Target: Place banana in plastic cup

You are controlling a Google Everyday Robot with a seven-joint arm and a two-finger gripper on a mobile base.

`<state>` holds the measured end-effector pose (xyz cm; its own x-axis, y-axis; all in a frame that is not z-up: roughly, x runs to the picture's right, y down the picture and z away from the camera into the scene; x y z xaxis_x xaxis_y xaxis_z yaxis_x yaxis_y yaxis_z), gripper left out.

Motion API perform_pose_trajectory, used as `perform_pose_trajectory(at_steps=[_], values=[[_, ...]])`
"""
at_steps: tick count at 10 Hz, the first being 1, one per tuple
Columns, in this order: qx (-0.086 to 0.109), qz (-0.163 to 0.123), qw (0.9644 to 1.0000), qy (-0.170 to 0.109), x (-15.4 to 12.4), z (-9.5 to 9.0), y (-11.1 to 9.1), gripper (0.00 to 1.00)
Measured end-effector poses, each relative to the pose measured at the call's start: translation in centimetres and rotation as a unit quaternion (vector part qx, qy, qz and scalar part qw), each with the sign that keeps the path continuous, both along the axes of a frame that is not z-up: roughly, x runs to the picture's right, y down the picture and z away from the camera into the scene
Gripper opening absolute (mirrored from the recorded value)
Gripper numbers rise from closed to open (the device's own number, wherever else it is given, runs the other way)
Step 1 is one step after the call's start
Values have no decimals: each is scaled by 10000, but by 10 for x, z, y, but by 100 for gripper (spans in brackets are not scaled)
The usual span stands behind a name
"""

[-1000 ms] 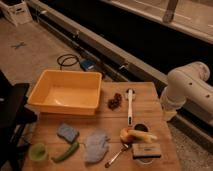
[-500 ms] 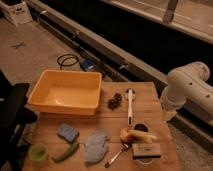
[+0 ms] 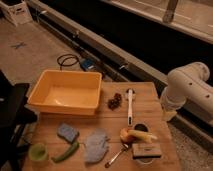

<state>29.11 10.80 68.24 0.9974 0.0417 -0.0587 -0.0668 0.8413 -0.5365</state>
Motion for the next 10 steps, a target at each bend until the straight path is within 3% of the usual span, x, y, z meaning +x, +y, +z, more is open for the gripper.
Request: perform_pose_trajectory(at_steps=[10], values=[[37, -71, 10000, -59, -3, -2, -1, 65]])
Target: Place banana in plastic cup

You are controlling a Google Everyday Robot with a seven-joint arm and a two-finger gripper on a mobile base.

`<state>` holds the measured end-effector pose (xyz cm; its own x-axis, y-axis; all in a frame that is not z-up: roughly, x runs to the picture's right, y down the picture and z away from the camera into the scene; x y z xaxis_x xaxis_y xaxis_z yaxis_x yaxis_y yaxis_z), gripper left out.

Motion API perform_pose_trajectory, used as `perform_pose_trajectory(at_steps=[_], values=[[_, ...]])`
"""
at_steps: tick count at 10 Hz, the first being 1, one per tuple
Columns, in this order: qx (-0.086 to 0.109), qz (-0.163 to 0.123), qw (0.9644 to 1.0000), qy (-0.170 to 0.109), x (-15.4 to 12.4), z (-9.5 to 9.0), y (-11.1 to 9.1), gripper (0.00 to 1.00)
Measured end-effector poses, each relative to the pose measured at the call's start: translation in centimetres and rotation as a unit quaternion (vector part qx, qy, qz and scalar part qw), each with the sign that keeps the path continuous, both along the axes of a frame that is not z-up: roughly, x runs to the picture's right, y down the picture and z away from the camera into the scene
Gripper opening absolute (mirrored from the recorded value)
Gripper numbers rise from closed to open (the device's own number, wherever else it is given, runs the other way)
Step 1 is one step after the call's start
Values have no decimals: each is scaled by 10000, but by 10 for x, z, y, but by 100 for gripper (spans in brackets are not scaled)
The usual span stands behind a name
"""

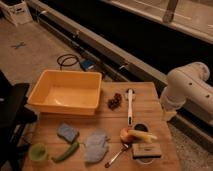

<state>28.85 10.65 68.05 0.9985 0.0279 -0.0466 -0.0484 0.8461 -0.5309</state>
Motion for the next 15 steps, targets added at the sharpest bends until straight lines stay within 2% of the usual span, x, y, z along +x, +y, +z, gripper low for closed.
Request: perform_pose_trajectory(at_steps=[1, 3, 5, 7, 10, 13, 15], values=[[9, -111, 9999, -92, -5, -3, 0, 65], [16, -360, 9989, -312, -33, -8, 0, 65], [-7, -392, 9980, -502, -50, -14, 3, 65], [-70, -378, 9973, -629, -57, -17, 9, 65], [-373, -381, 9956, -776, -68, -14, 31, 65], [-793, -380, 9919, -916, -79, -12, 63, 65], [-799, -390, 9917, -925, -81, -12, 63, 65]])
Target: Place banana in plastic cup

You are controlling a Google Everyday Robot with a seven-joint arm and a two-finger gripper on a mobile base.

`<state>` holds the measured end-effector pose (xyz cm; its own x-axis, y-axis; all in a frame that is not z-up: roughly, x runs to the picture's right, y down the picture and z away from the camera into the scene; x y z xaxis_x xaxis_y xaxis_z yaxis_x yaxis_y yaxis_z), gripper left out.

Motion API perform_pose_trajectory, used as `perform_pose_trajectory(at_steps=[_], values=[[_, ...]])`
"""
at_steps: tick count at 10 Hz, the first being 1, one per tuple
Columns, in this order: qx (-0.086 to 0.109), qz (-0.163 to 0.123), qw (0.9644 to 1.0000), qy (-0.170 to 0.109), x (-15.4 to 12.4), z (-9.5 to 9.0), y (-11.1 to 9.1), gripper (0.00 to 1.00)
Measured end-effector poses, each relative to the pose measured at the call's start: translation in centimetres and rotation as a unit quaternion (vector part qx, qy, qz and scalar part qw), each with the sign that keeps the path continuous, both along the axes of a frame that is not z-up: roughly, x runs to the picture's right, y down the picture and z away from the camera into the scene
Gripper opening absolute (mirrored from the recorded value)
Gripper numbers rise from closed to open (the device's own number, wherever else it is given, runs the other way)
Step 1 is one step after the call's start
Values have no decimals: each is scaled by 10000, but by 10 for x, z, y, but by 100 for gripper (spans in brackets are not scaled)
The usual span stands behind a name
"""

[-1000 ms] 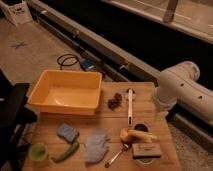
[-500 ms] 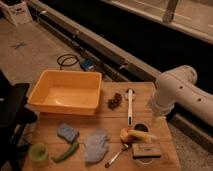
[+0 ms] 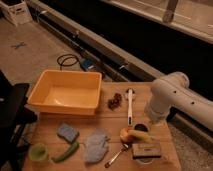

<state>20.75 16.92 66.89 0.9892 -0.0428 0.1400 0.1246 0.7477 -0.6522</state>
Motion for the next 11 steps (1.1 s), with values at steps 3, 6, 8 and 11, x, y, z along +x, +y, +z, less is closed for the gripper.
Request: perform_pose_trajectory(at_steps=[3, 6, 8, 11], values=[[-8, 22, 10000, -11, 0, 1, 0, 65], [-211, -9, 9994, -263, -17, 16, 14, 65], [-345, -28, 9988, -349, -21, 22, 22, 65], [-454, -19, 9981, -407, -24, 23, 29, 65]])
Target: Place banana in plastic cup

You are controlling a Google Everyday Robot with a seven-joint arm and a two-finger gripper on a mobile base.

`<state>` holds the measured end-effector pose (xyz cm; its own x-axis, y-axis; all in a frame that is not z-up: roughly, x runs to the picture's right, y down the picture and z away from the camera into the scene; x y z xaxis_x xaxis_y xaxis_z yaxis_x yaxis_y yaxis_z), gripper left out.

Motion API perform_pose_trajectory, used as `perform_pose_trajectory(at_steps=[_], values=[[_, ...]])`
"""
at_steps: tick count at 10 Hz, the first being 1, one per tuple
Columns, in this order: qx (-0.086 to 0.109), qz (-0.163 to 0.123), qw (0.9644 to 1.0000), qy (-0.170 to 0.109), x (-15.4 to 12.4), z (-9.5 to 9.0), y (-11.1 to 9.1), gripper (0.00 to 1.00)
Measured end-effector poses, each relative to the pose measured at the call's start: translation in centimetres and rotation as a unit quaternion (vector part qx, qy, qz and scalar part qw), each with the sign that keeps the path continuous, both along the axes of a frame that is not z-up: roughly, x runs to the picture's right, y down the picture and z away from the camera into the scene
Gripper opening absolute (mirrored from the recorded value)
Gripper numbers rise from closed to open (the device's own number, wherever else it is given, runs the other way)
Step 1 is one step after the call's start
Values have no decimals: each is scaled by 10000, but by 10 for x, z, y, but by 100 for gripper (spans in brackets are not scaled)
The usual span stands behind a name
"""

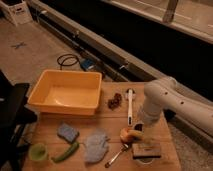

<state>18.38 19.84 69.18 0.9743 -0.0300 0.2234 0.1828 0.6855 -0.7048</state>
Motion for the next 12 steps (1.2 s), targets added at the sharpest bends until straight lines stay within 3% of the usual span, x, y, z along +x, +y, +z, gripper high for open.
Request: perform_pose_trajectory(at_steps=[3, 4, 9, 10, 12], values=[[-104, 53, 9999, 12, -1, 2, 9, 64], [-139, 102, 9998, 92, 1, 4, 13, 58], [-135, 206, 9991, 333, 3, 9, 20, 7], [-126, 219, 9991, 345, 4, 9, 20, 1], [-28, 240, 9990, 365, 4, 7, 17, 0]])
